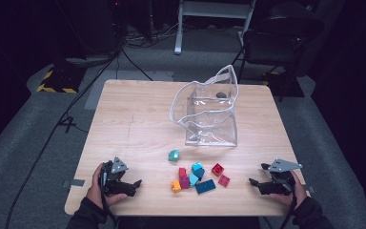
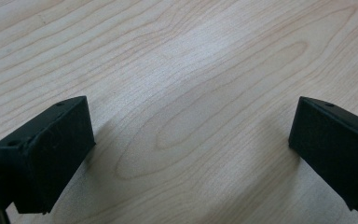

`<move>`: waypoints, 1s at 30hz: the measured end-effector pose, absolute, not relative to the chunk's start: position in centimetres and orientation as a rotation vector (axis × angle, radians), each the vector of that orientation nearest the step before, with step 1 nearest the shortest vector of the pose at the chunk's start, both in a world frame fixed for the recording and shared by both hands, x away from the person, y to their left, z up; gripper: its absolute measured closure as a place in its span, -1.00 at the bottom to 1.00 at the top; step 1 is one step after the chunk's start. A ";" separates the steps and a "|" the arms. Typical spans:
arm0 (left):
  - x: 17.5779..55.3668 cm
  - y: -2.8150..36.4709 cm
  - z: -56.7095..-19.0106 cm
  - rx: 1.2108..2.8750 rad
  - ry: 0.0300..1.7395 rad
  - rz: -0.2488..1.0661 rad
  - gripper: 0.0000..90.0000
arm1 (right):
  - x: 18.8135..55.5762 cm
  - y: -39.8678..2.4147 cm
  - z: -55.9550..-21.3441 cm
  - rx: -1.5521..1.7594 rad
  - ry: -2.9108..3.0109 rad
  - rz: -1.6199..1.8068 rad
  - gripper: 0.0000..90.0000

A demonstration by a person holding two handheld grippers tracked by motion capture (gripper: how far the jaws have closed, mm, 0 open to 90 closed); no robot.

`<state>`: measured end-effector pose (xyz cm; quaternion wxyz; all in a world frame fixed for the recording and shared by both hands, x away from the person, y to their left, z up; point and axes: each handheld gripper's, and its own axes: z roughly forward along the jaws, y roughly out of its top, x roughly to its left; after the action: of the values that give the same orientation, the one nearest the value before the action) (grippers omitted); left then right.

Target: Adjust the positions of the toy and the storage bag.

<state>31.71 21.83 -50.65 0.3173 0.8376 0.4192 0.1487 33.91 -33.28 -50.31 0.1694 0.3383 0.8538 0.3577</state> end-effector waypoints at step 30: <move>31.8 21.9 -50.6 2.207 1.100 0.396 -1.00 | 31.8 -24.9 -50.6 0.809 2.537 1.102 -0.57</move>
<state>31.76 21.86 -50.64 0.3167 0.8382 0.4177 0.1505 31.82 -24.89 -50.60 0.1291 0.2784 0.8729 0.3793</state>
